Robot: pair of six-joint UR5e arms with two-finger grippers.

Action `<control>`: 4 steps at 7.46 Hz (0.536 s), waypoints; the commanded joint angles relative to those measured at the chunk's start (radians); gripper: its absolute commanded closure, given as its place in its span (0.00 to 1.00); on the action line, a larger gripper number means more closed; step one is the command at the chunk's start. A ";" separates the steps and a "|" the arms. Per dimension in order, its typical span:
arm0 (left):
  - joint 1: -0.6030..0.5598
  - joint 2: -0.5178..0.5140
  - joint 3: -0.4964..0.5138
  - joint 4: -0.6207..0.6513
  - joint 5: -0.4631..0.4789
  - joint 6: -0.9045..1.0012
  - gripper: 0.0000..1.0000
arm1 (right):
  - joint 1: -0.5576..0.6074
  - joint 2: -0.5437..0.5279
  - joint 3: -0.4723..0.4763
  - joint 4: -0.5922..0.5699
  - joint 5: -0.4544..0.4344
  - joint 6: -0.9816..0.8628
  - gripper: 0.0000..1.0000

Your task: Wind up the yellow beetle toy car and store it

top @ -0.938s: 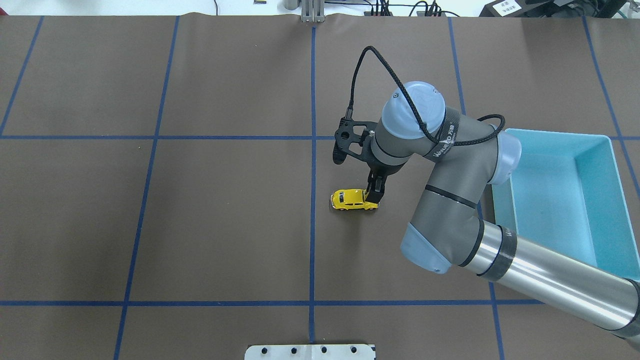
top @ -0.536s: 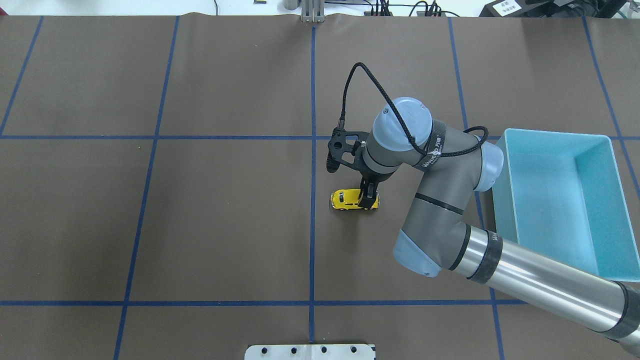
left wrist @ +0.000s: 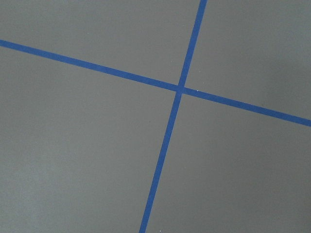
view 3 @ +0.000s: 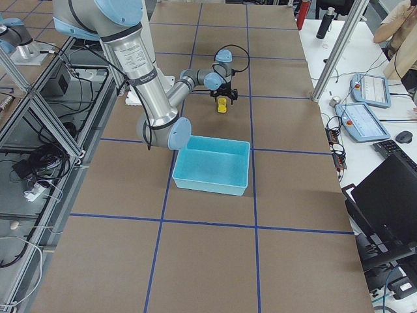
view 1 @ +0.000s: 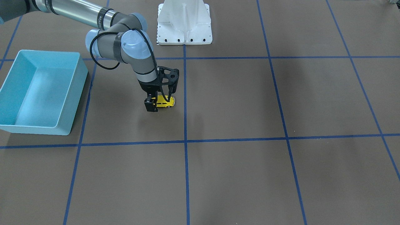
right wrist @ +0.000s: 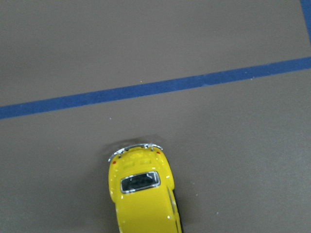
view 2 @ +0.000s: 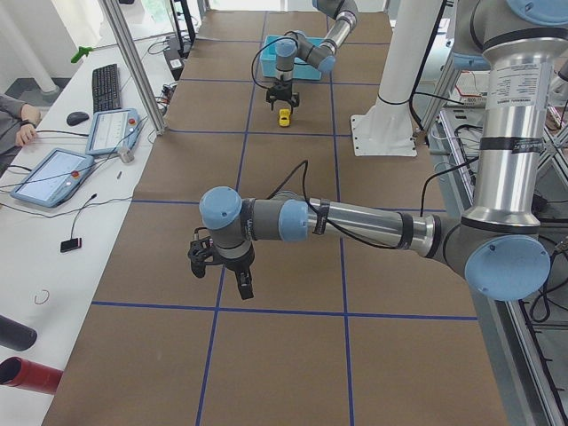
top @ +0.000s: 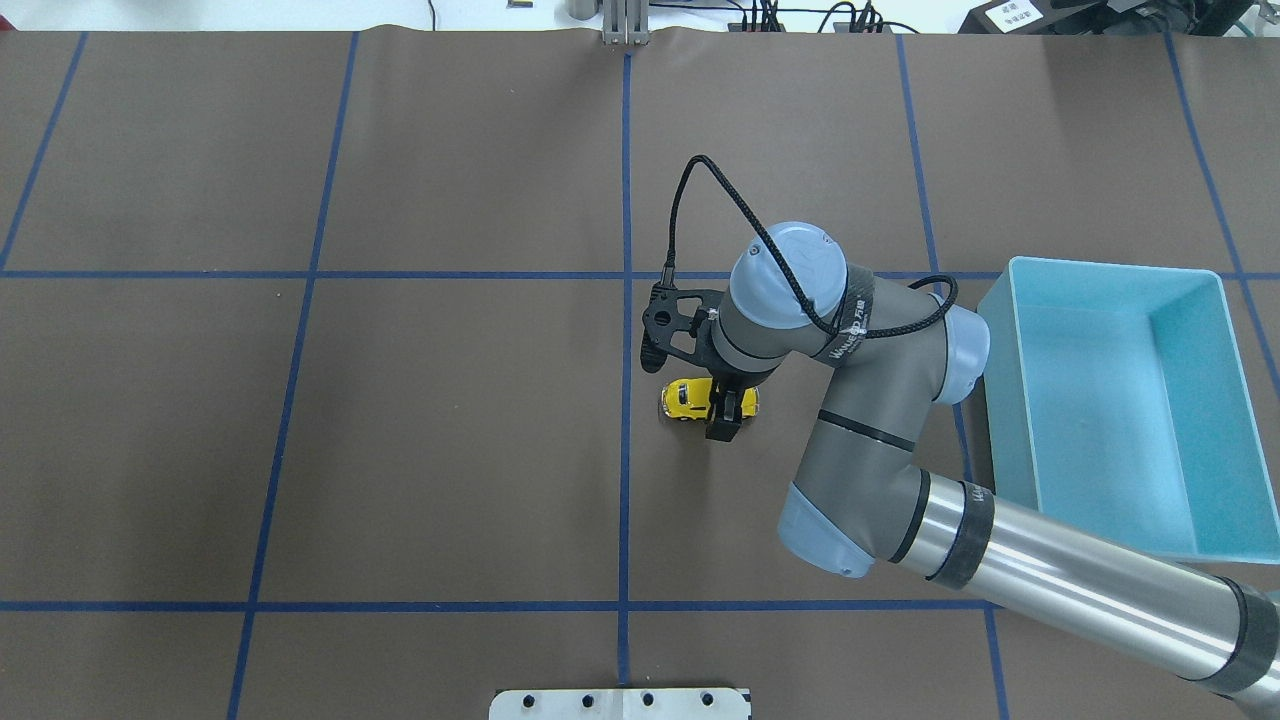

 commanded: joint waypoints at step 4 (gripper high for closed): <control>0.000 0.046 -0.024 -0.008 0.010 0.020 0.00 | -0.026 0.002 -0.004 -0.001 -0.006 0.011 0.51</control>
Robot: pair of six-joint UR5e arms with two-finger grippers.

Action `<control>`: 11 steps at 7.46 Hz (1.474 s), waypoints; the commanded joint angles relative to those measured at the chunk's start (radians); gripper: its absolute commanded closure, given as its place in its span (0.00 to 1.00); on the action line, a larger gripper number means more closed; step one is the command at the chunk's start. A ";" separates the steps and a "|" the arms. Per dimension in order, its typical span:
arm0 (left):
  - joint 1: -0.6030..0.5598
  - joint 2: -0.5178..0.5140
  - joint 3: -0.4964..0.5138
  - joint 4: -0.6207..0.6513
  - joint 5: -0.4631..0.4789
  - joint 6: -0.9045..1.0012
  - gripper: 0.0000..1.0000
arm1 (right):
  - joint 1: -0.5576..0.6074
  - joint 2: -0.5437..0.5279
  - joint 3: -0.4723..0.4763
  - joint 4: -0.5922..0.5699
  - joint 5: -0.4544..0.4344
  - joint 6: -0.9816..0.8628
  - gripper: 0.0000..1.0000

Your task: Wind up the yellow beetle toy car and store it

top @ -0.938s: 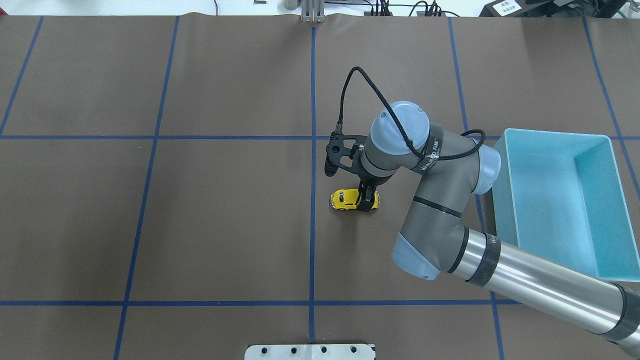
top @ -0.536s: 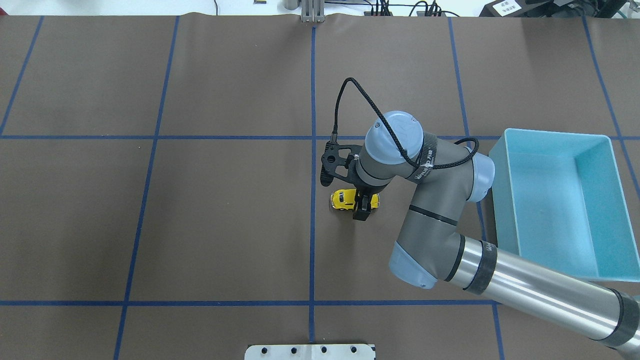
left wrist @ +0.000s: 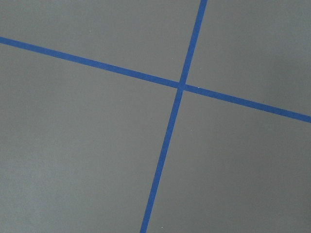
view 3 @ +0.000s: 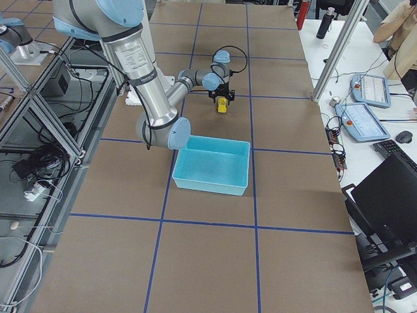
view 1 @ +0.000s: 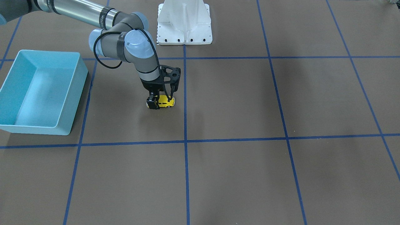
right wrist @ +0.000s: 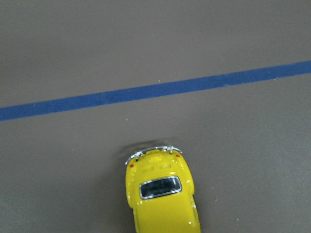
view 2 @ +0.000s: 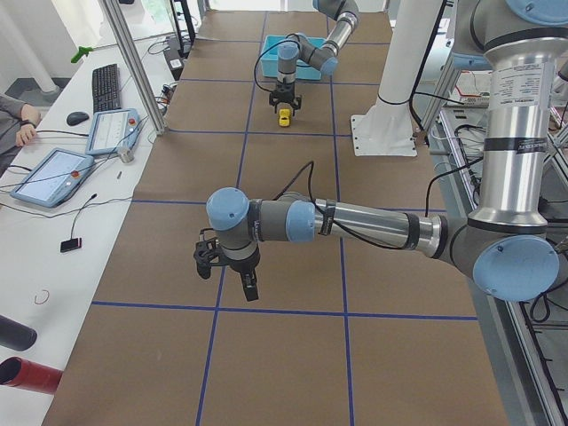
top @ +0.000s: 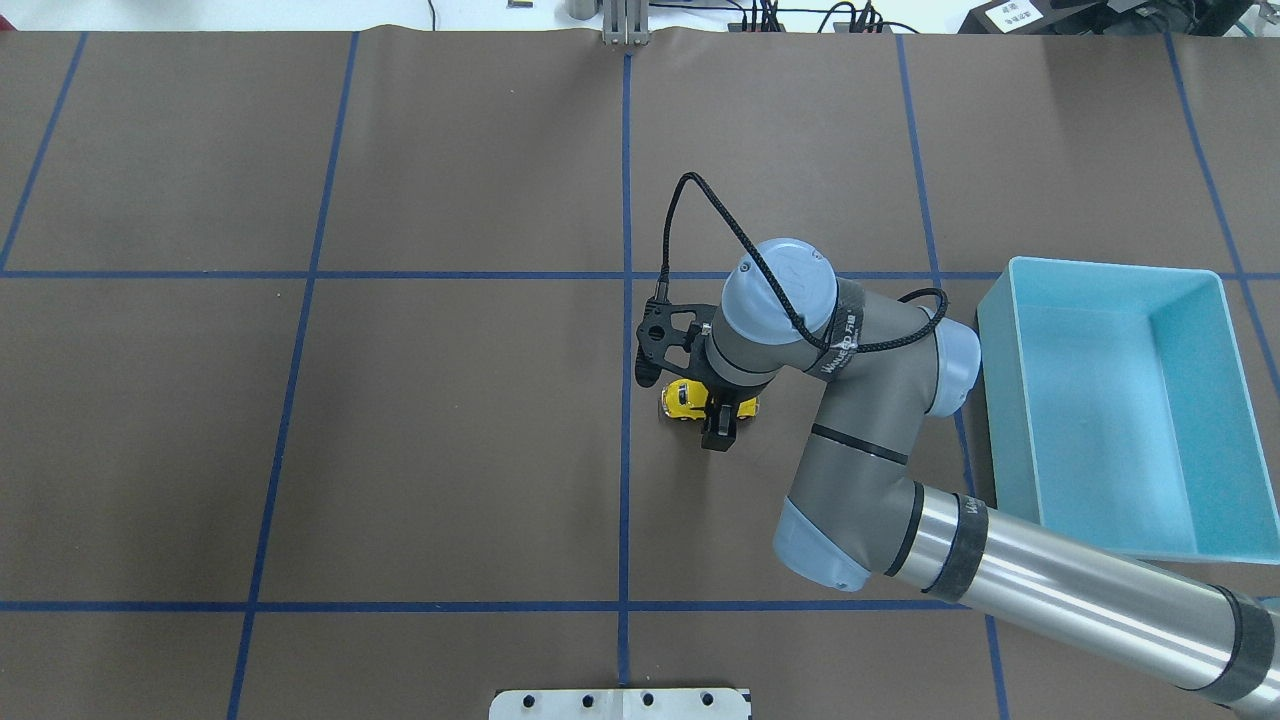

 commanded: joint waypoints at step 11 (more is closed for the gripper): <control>0.000 0.044 0.019 -0.057 0.014 0.091 0.00 | 0.353 -0.470 0.700 -0.493 0.137 -0.280 1.00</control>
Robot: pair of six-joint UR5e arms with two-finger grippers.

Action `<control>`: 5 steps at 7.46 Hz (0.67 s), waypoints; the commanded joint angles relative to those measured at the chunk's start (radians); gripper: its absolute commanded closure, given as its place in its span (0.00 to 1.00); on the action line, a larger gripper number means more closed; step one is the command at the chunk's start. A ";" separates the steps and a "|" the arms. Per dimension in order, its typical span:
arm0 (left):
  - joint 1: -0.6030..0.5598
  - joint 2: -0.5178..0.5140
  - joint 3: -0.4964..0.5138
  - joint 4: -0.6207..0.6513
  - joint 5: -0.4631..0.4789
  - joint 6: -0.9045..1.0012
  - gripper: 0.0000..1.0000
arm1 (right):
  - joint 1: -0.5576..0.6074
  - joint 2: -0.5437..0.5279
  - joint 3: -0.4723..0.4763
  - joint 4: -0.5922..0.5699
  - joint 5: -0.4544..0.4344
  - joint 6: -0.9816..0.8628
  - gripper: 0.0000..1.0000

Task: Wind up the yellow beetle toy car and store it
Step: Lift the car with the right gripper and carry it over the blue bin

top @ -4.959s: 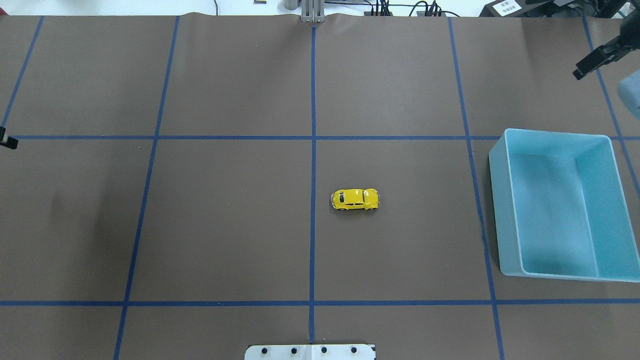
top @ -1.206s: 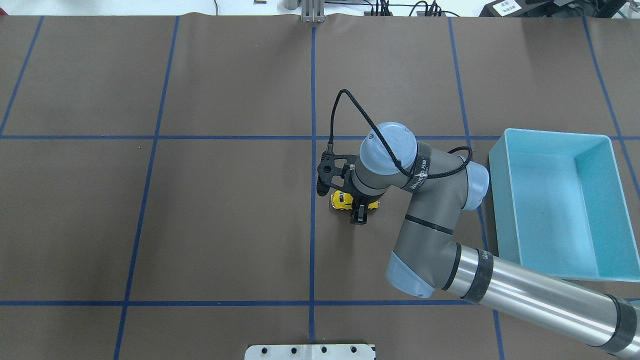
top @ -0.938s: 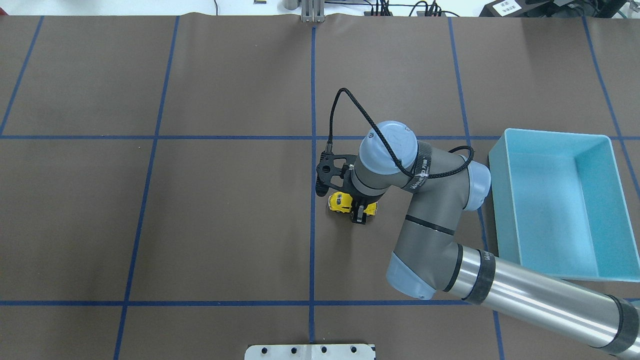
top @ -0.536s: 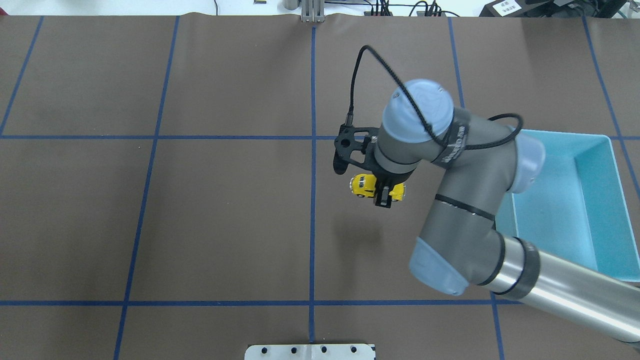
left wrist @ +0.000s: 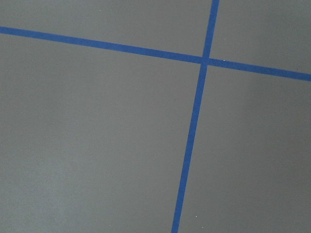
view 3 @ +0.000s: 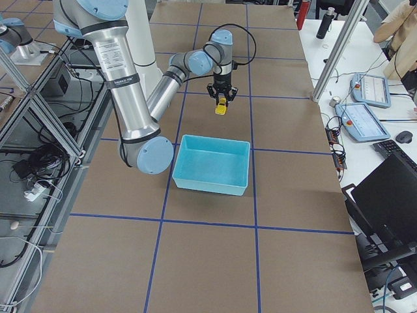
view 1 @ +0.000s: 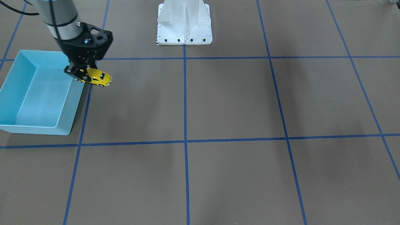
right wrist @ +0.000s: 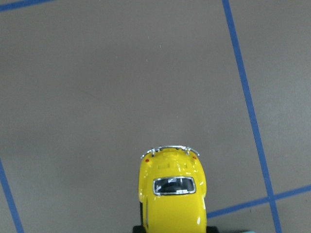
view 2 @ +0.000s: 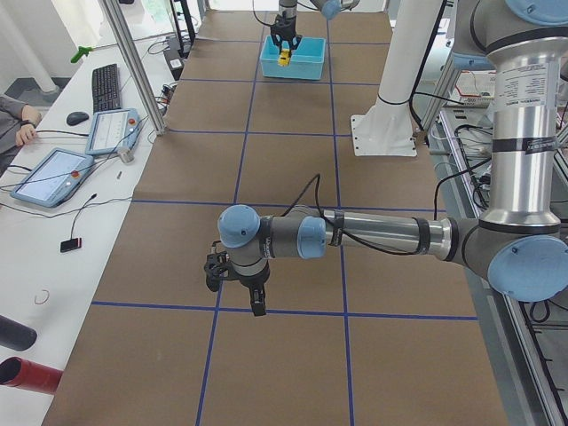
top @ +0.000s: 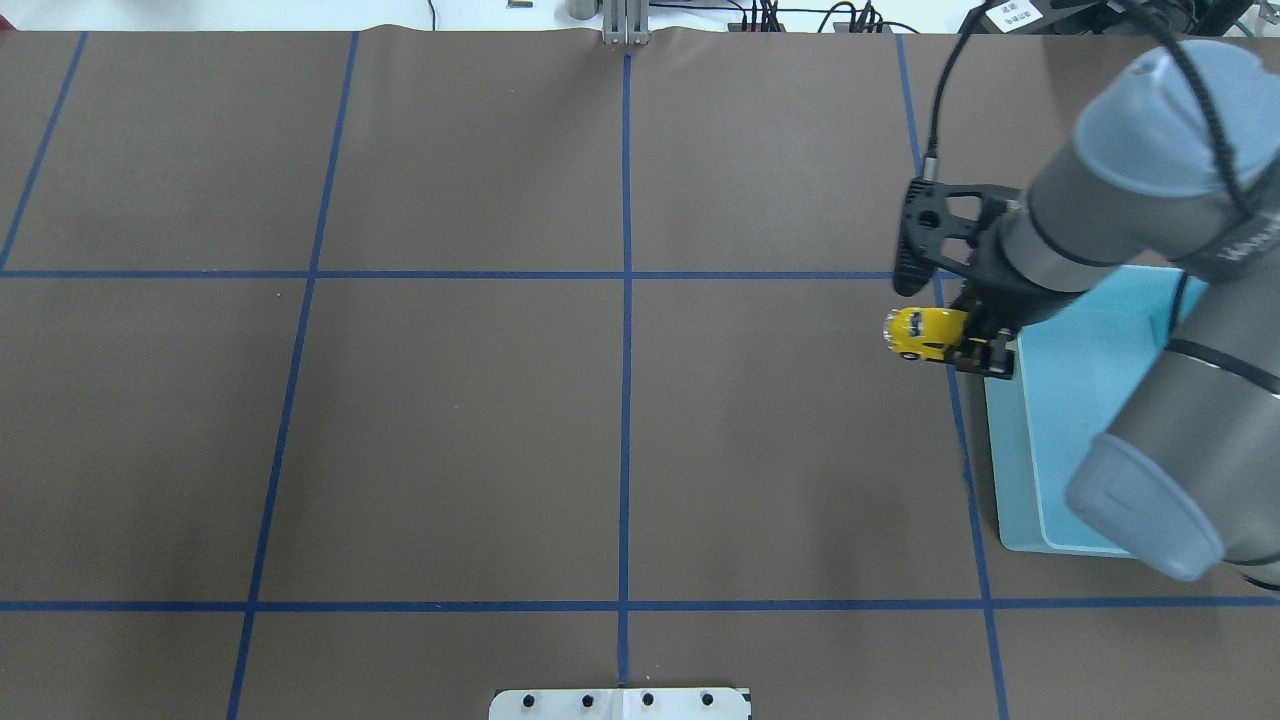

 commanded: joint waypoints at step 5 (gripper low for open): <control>0.000 -0.005 0.001 0.000 0.001 -0.003 0.00 | 0.160 -0.401 -0.132 0.413 0.110 -0.148 1.00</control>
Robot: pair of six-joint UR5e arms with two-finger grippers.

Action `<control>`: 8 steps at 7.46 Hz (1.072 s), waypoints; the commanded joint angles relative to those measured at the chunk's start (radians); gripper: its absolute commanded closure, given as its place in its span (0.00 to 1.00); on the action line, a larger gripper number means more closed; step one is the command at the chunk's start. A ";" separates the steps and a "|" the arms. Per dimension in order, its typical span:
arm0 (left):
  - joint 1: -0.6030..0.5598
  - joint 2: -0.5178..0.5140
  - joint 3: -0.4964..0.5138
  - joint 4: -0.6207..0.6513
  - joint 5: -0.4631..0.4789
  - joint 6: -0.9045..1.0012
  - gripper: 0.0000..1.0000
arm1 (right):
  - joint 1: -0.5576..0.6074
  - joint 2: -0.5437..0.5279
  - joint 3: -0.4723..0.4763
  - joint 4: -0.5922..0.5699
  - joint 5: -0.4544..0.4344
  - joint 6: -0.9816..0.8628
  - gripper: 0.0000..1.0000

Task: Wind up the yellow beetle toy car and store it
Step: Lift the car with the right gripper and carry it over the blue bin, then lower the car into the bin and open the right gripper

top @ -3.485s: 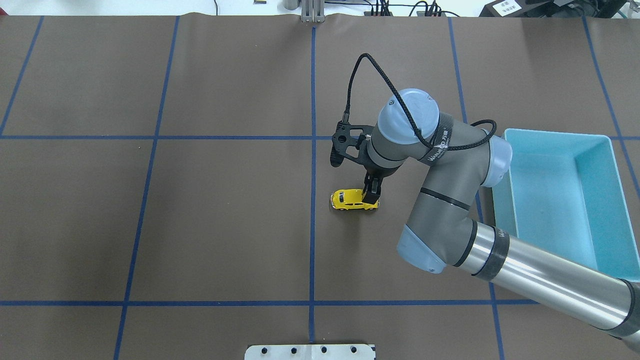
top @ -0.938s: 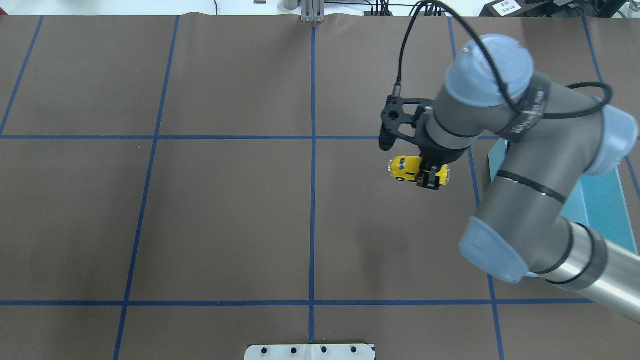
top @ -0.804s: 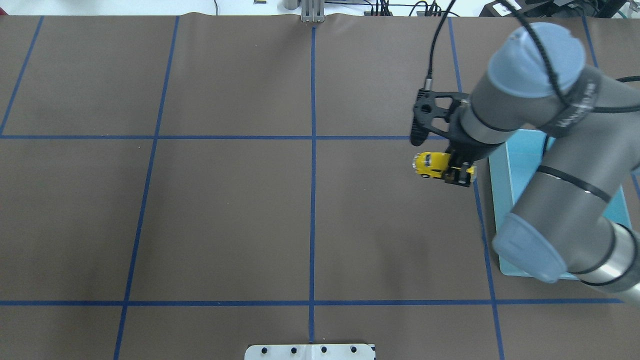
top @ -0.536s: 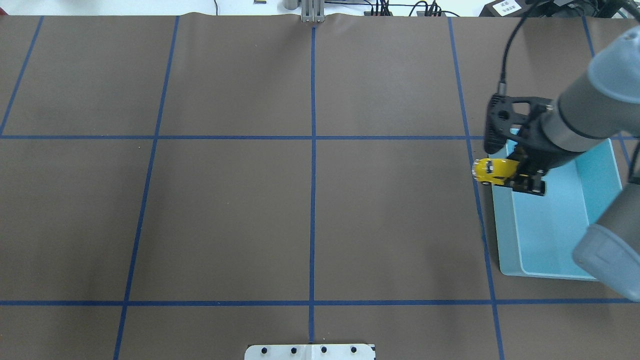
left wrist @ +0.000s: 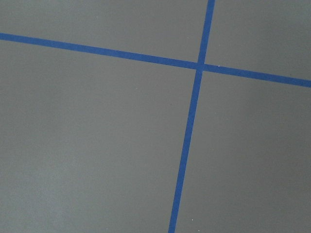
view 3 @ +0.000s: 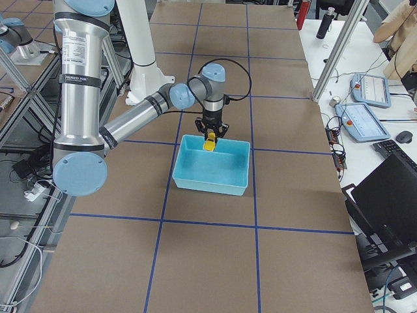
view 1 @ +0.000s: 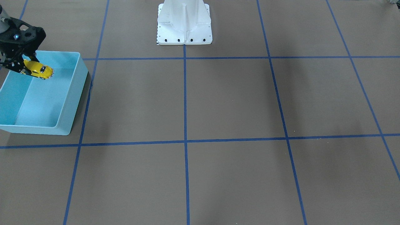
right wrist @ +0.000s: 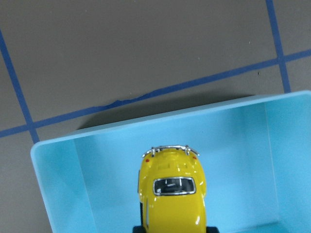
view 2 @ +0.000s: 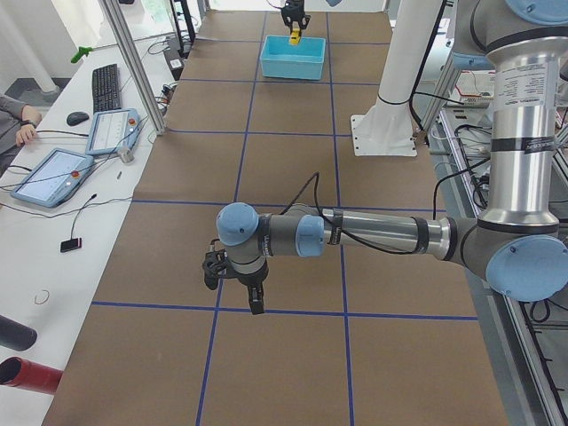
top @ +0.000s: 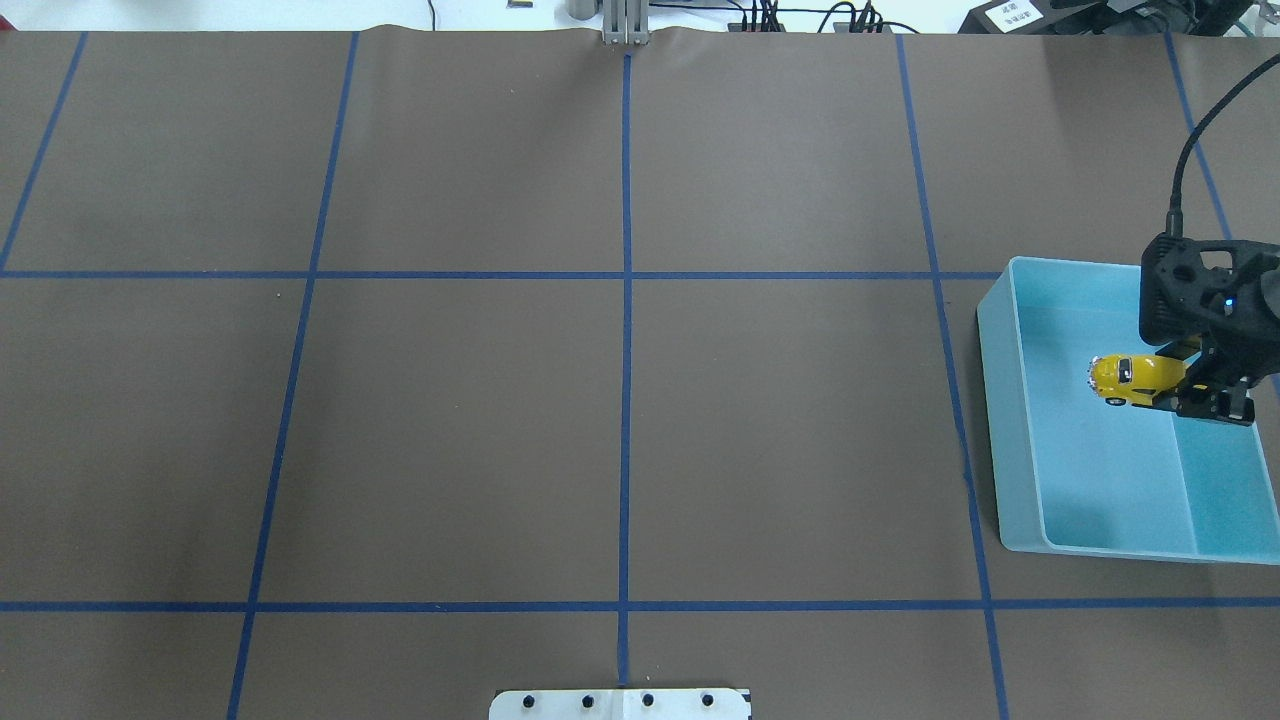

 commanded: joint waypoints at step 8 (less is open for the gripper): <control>0.000 0.004 -0.003 0.000 0.001 0.000 0.00 | -0.040 0.002 -0.295 0.339 0.027 0.050 1.00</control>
